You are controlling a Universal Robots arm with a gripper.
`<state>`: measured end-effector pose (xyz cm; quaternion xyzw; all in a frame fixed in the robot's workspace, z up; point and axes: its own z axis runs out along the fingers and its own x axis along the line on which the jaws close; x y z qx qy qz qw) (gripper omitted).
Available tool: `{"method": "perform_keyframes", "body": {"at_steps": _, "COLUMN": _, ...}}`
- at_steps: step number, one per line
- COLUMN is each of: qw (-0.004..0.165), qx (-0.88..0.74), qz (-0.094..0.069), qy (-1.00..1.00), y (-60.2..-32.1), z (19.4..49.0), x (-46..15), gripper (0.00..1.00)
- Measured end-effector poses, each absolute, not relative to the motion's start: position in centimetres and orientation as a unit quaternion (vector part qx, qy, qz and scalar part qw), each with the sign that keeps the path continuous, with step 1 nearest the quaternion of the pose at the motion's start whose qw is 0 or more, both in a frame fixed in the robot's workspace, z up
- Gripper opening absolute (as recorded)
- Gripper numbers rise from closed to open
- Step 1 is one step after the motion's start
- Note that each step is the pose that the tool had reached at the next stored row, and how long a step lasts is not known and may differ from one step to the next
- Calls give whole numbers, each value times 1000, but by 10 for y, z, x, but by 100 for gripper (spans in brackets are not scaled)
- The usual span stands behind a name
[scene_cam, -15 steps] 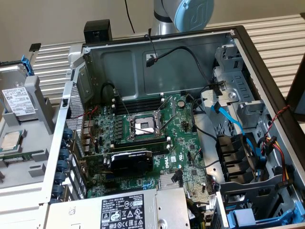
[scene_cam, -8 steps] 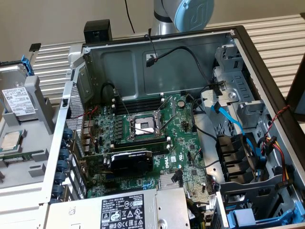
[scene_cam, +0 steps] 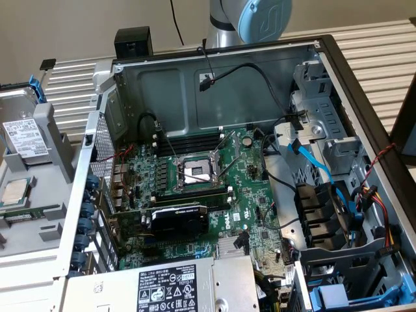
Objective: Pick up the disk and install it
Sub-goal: 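Pick up the disk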
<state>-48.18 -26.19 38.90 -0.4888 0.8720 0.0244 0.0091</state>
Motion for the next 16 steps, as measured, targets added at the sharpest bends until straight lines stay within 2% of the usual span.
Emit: {"method": "perform_keyframes", "body": {"at_steps": 16, "qw": 6, "qx": -610, "qz": 25, "qy": 792, "y": -262, "z": 389, "x": -482, "gripper": 11}}
